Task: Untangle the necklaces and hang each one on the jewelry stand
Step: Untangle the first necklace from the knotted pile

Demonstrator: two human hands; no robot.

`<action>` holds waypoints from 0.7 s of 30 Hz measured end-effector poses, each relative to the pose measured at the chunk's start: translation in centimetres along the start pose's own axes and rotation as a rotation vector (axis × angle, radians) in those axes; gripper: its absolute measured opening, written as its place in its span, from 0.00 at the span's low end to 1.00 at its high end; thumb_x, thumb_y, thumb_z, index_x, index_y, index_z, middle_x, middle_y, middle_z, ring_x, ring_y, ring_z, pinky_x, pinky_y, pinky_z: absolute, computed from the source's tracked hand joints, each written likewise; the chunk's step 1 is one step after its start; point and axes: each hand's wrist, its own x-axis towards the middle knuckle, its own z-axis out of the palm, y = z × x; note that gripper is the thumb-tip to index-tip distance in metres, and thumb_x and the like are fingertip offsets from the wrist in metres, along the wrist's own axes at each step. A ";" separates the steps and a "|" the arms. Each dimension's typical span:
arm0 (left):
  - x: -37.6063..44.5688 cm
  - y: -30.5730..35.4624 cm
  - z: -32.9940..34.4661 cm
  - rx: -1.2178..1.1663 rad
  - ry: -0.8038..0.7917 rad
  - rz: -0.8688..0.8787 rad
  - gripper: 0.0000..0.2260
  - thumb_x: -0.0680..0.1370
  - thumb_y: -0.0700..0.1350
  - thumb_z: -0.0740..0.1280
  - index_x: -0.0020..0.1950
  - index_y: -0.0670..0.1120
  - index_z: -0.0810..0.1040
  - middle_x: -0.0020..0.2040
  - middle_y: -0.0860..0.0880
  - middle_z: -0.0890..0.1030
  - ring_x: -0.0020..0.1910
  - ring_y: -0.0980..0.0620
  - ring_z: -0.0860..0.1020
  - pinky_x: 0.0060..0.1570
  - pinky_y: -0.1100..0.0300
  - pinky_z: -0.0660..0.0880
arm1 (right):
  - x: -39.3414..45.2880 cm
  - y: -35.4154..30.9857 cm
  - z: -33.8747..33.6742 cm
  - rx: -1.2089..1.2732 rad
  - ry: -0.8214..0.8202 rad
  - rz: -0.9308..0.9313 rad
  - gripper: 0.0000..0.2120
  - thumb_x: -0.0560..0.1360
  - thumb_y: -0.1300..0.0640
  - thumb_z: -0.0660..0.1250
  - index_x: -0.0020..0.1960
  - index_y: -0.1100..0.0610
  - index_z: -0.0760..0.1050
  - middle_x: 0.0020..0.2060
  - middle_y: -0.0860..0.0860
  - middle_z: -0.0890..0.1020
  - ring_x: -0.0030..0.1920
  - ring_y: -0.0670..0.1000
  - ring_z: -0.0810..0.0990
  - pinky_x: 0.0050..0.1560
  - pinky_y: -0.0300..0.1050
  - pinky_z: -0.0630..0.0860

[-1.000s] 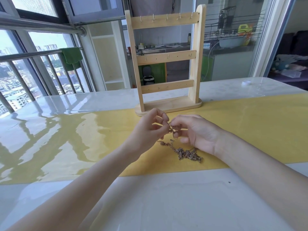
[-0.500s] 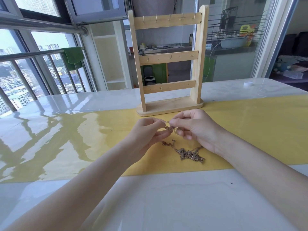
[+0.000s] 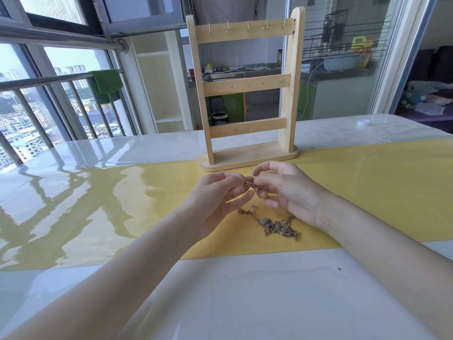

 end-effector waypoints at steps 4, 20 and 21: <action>0.2 0.2 -0.2 0.021 0.017 -0.006 0.05 0.78 0.34 0.63 0.43 0.40 0.74 0.35 0.47 0.77 0.32 0.54 0.75 0.36 0.64 0.78 | 0.2 -0.1 0.1 0.123 -0.016 -0.019 0.07 0.75 0.69 0.64 0.45 0.58 0.72 0.32 0.50 0.74 0.27 0.46 0.69 0.20 0.35 0.60; 0.2 -0.1 0.0 0.477 -0.049 0.113 0.04 0.78 0.37 0.64 0.45 0.44 0.76 0.34 0.53 0.74 0.31 0.59 0.72 0.38 0.65 0.76 | 0.4 0.2 0.5 0.279 0.158 0.024 0.13 0.73 0.73 0.61 0.46 0.55 0.68 0.30 0.52 0.71 0.25 0.47 0.67 0.18 0.35 0.58; 0.2 -0.1 0.0 0.500 -0.045 0.106 0.05 0.79 0.38 0.64 0.44 0.44 0.77 0.33 0.53 0.73 0.31 0.59 0.71 0.39 0.65 0.75 | 0.4 0.2 0.6 0.269 0.161 0.013 0.13 0.73 0.73 0.61 0.46 0.55 0.68 0.31 0.52 0.71 0.25 0.47 0.66 0.18 0.35 0.58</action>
